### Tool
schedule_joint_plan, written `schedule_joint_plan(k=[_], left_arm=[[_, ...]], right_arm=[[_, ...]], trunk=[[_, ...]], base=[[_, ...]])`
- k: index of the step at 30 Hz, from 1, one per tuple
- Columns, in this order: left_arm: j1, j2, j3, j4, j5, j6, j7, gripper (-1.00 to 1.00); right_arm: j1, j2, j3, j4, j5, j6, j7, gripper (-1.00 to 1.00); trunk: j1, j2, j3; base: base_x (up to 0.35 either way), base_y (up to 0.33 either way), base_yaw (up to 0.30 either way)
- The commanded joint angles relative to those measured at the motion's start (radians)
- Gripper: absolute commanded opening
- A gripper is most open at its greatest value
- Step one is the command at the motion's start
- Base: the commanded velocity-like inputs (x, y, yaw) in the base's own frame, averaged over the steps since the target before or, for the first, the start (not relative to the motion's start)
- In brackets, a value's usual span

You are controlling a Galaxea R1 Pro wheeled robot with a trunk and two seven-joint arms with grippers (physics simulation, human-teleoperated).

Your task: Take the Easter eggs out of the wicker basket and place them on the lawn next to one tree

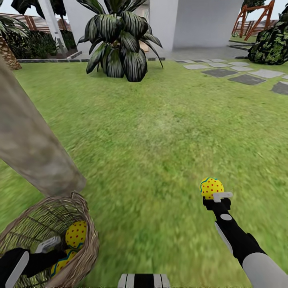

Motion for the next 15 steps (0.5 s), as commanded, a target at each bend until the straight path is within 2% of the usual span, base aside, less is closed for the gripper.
schedule_joint_plan(k=[1, 10, 13, 15], left_arm=[[-0.001, 0.0, 0.003, -0.001, -0.005, 0.004, -0.007, 1.0], [-0.001, -0.009, 0.001, 0.001, -0.004, -0.001, -0.008, 1.0], [-0.001, -0.01, 0.001, 0.001, -0.005, -0.002, -0.008, 1.0], [-0.001, -0.01, 0.002, 0.001, -0.005, -0.002, -0.009, 1.0]], right_arm=[[0.0, -0.001, 0.007, -0.001, -0.001, 0.004, -0.01, -1.0], [0.0, -0.001, 0.009, 0.0, -0.001, 0.005, -0.01, -1.0], [0.0, 0.008, 0.009, 0.003, 0.0, 0.005, -0.01, -1.0], [-0.001, 0.011, 0.009, 0.003, 0.018, 0.004, -0.01, -1.0]], trunk=[[0.0, -0.001, -0.005], [0.004, -0.003, -0.04], [0.006, -0.003, -0.051], [0.007, -0.004, -0.059]], base=[[0.0, 0.0, 0.0], [0.0, 0.0, 0.0], [0.0, 0.0, 0.0], [0.0, 0.0, 0.0]])
